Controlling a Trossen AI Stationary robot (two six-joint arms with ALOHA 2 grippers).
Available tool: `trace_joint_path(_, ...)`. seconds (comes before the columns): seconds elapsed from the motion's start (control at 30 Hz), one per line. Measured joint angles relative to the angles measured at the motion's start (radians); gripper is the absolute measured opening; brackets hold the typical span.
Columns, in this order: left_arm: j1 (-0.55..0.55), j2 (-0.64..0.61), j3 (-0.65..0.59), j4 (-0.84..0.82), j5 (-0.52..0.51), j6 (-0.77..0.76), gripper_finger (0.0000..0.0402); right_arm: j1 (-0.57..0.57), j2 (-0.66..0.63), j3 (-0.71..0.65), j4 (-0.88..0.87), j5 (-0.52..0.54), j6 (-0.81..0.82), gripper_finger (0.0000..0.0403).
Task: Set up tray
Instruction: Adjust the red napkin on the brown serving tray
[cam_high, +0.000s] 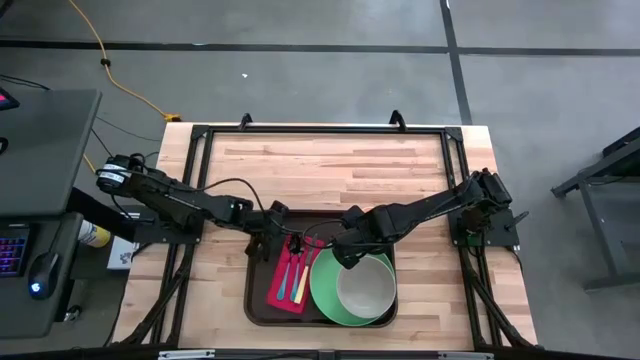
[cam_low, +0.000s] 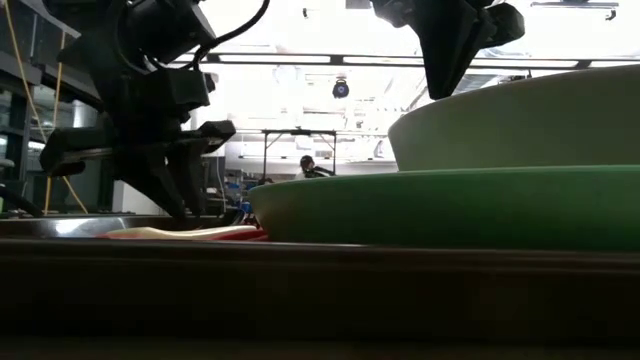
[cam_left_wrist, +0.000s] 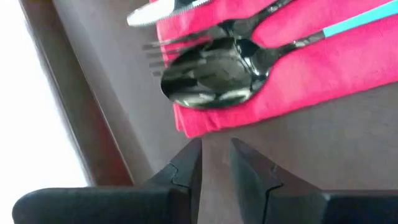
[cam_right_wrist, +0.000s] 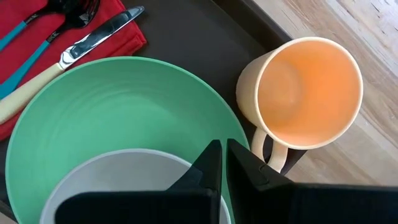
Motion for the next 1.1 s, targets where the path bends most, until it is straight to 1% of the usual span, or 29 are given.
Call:
trace_joint_path(0.13, 0.006, 0.000, 0.000, 0.020, 0.000, 0.059, 0.0113, 0.000, 0.000, 0.000, 0.000, 0.000, -0.004, 0.0000)
trace_joint_path(0.3, 0.077, 0.000, 0.000, 0.013, 0.020, 0.103, 0.0114, 0.000, 0.000, 0.000, 0.000, 0.000, -0.010, 0.0000)
trace_joint_path(0.33, 0.095, 0.000, 0.000, 0.014, 0.038, 0.113, 0.0115, 0.000, 0.000, 0.000, 0.000, 0.000, -0.012, 0.0000)
trace_joint_path(0.4, 0.138, 0.000, 0.000, 0.015, 0.114, 0.127, 0.0119, 0.000, 0.000, 0.000, 0.000, 0.000, -0.012, 0.0000)
trace_joint_path(0.53, 0.212, 0.000, 0.000, 0.013, 0.309, 0.109, 0.0126, 0.000, 0.000, 0.000, 0.000, 0.000, -0.012, 0.0000)
trace_joint_path(0.6, 0.240, 0.000, 0.000, 0.011, 0.375, 0.084, 0.0128, 0.000, 0.000, 0.000, 0.000, 0.000, -0.012, 0.0000)
trace_joint_path(0.67, 0.268, 0.000, 0.000, 0.010, 0.408, 0.064, 0.0128, 0.000, 0.000, 0.000, 0.000, 0.000, -0.012, 0.0000)
trace_joint_path(0.83, 0.318, 0.000, 0.000, 0.005, 0.418, 0.046, 0.0129, 0.000, 0.000, 0.000, 0.000, 0.000, -0.012, 0.0000)
trace_joint_path(0.9, 0.339, 0.003, 0.000, 0.008, 0.441, 0.039, 0.0129, 0.000, 0.000, 0.000, 0.000, 0.000, -0.012, 0.0000)
trace_joint_path(1.03, 0.388, 0.025, 0.000, 0.015, 0.532, 0.015, 0.0129, 0.000, 0.000, 0.000, 0.000, 0.000, -0.011, 0.0000)
trace_joint_path(1.1, 0.410, 0.052, 0.000, 0.018, 0.597, 0.013, 0.0129, 0.000, 0.000, 0.000, 0.000, -0.001, -0.009, 0.0000)
